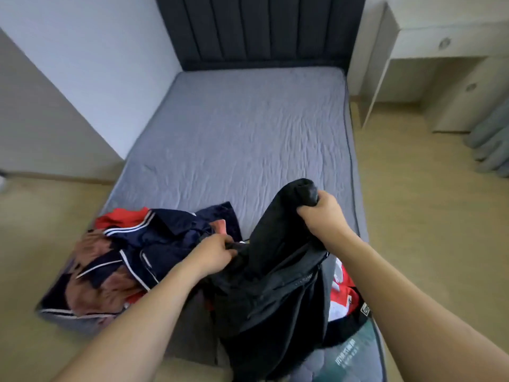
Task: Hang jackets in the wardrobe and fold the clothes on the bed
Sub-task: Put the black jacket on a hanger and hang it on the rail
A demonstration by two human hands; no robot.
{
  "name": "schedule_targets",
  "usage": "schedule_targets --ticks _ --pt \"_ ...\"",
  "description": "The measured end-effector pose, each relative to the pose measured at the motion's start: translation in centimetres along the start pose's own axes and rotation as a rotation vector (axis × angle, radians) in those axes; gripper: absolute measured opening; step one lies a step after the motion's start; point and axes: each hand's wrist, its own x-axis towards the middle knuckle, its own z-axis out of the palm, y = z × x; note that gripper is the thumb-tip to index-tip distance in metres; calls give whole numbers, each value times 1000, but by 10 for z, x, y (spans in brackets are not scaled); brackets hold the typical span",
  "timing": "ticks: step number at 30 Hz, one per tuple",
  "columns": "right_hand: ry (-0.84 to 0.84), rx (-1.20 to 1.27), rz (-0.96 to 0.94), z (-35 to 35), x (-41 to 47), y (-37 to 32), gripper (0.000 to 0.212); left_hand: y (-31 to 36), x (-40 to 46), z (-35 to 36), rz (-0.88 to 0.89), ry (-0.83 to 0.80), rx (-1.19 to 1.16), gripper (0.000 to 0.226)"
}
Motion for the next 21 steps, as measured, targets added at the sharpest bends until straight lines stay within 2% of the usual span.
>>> schedule_targets --ticks 6,12,21 --pt "-69 72 -403 18 -65 -198 1 -8 -126 -194 -113 580 -344 9" --pt "-125 65 -802 55 -147 -359 6 -13 -260 -318 -153 1008 -372 15" --pt "-164 115 -1053 160 -267 -530 17 -84 -414 -466 -50 1552 -747 7"
